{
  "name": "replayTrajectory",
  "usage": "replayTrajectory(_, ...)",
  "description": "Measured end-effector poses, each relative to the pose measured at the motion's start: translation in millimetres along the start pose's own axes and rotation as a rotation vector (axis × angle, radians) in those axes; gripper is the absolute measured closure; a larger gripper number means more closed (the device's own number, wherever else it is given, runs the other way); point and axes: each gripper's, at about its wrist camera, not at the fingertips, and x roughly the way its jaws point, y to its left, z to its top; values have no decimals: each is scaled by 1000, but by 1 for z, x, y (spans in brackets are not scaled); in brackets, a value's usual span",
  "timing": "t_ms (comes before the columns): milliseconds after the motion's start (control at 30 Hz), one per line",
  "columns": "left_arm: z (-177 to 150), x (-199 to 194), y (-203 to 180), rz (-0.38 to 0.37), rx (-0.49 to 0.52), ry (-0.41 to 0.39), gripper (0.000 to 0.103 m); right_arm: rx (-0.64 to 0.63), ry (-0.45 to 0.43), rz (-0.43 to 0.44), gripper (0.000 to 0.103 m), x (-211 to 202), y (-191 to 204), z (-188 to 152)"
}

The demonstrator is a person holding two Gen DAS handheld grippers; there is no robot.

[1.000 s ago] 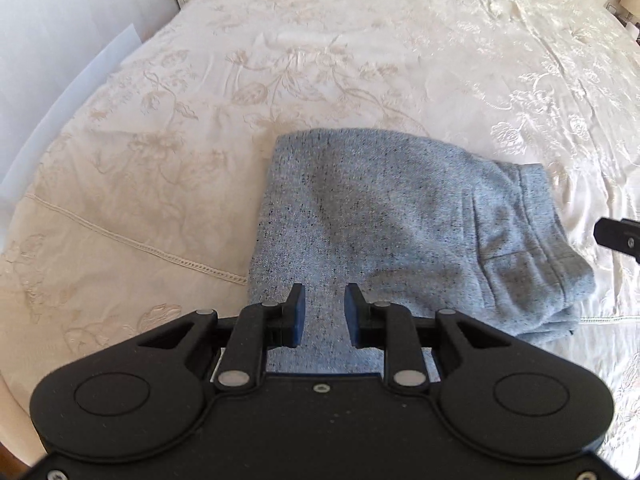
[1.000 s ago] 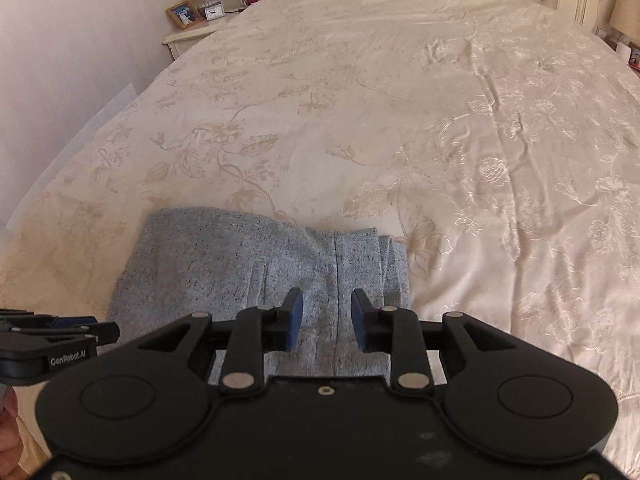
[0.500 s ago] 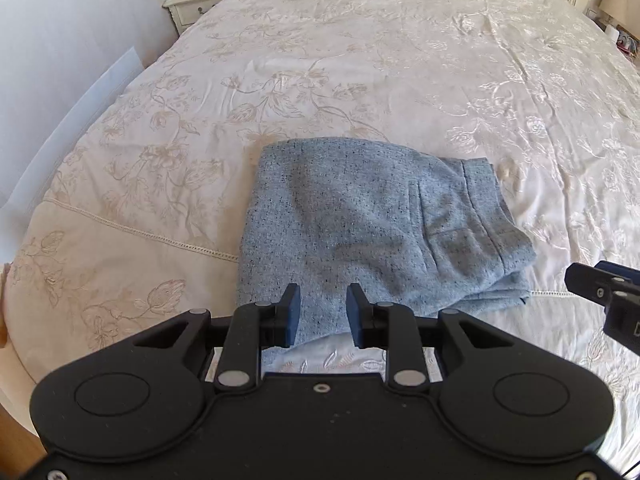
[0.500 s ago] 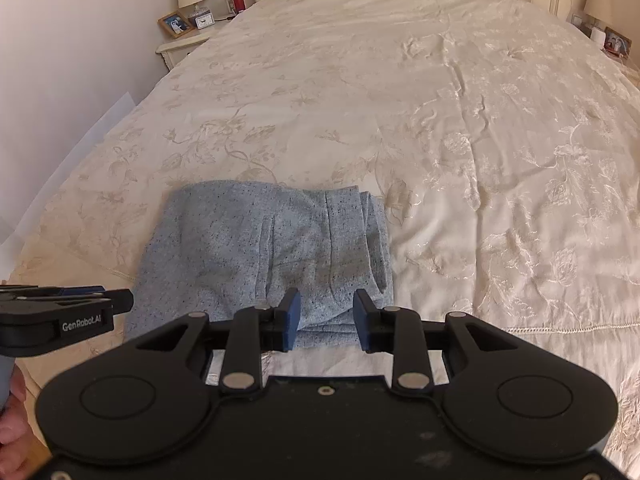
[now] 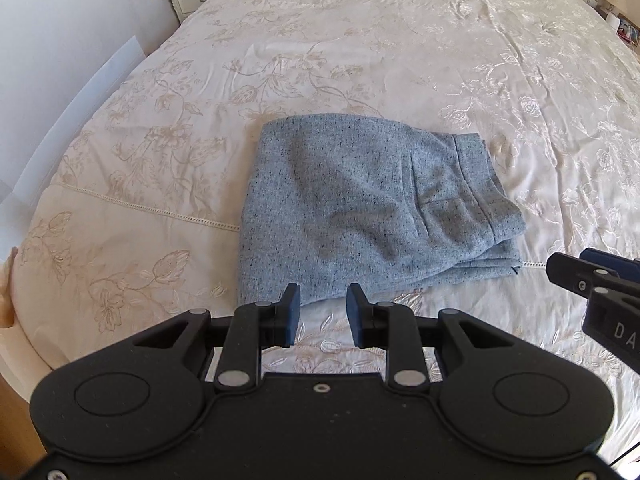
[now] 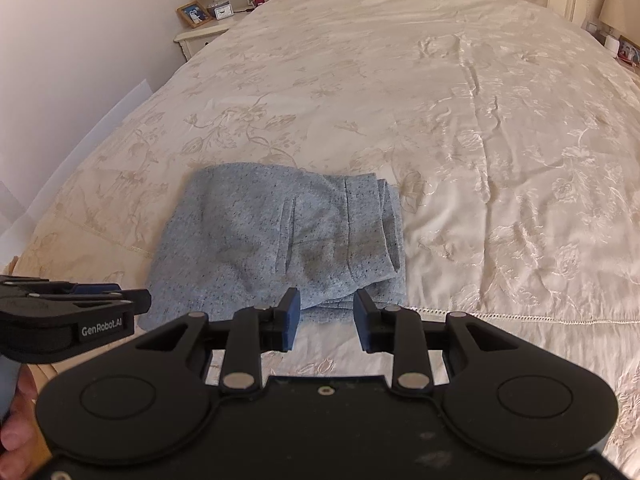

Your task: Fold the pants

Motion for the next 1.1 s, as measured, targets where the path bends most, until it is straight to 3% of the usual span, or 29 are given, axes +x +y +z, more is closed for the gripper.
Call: replayTrajectory(1100, -4, -1, -6, -8, 14, 16, 67, 27, -6, 3, 70, -3, -1, 2)
